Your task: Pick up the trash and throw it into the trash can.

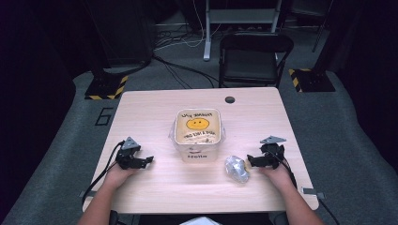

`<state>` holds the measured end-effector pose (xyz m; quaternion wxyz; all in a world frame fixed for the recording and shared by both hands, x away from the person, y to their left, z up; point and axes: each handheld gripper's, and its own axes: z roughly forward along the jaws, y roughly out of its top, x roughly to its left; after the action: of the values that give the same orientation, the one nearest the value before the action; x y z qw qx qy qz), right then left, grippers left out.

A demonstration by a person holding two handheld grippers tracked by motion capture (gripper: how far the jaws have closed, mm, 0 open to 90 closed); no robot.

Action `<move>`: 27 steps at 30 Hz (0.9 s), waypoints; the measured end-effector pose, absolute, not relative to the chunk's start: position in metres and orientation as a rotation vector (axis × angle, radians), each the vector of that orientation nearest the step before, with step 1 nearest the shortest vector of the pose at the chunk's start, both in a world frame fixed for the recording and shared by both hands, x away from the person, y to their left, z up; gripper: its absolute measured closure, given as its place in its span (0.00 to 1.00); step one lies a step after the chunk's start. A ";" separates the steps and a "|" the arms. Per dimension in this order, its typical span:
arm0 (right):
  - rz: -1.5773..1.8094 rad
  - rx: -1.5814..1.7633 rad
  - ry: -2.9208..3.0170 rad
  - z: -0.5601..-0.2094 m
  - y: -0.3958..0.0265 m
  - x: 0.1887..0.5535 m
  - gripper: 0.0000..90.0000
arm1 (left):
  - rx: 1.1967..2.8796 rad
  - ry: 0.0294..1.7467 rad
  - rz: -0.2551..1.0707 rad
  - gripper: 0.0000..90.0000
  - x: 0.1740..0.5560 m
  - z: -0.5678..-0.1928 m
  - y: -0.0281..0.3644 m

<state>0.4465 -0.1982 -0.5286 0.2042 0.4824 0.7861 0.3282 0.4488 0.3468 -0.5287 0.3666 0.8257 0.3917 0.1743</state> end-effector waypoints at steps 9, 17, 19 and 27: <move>0.923 1.356 2.189 -0.529 -0.198 0.445 0.00 | 2.121 1.008 0.442 0.18 0.449 -0.529 0.347; 0.918 1.360 2.186 -0.528 -0.198 0.445 0.00 | 2.126 1.004 0.444 0.18 0.449 -0.528 0.347; 0.917 1.360 2.186 -0.528 -0.198 0.445 0.00 | 2.123 1.007 0.442 0.18 0.449 -0.529 0.347; 0.914 1.362 2.186 -0.527 -0.199 0.445 0.02 | 2.123 1.008 0.442 0.18 0.449 -0.529 0.347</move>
<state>0.4452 -0.1989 -0.5274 0.2032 0.4879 0.7832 0.3274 0.4489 0.3469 -0.5286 0.3666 0.8260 0.3921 0.1720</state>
